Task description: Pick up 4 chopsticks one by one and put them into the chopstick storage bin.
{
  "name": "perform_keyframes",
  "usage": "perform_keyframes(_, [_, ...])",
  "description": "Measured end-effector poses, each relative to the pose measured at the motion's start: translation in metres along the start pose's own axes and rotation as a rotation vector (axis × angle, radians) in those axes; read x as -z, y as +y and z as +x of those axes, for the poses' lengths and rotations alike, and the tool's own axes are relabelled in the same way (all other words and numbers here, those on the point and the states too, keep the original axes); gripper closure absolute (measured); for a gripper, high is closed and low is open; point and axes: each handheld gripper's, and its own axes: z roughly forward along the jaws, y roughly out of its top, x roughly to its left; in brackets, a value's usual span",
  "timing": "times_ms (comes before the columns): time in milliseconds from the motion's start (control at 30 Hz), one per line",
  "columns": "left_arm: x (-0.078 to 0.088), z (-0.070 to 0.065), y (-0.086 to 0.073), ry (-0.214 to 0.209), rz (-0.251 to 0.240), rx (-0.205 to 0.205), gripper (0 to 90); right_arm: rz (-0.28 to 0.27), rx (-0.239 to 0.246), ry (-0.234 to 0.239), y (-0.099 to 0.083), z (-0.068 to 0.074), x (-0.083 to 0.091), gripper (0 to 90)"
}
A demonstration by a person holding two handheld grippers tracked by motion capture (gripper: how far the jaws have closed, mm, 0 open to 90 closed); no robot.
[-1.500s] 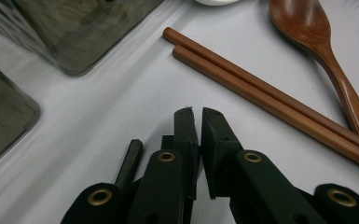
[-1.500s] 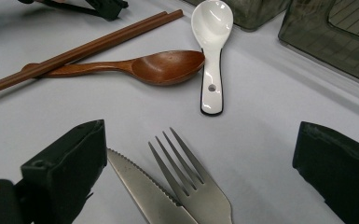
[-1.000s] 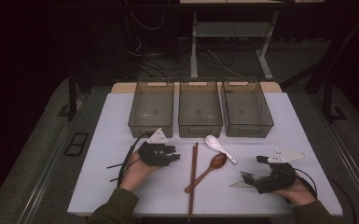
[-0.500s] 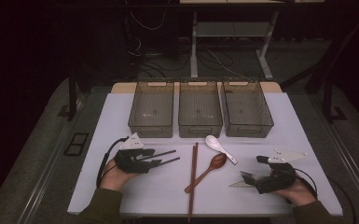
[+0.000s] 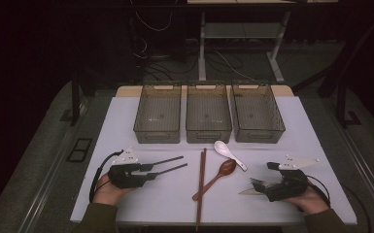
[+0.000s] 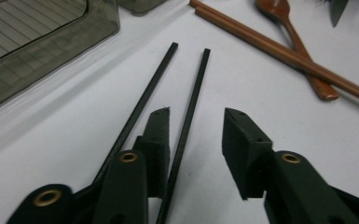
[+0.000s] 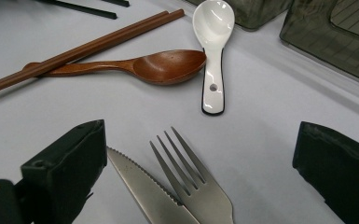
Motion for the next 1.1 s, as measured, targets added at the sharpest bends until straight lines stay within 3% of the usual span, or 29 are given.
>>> perform_keyframes(367, [-0.009,0.007,-0.005,-0.010,0.052,-0.017,75.4,0.002,0.002,0.001,0.000,0.000,0.000,2.9])
perform_keyframes(633, [-0.015,0.013,-0.007,-0.014,0.094,-0.029,78.7,0.003,0.003,0.001,0.000,0.000,0.000,2.9])
perform_keyframes(1100, [-0.017,0.014,-0.009,-0.031,0.096,-0.059,83.5,0.003,0.006,0.002,0.000,0.000,-0.001,2.9])
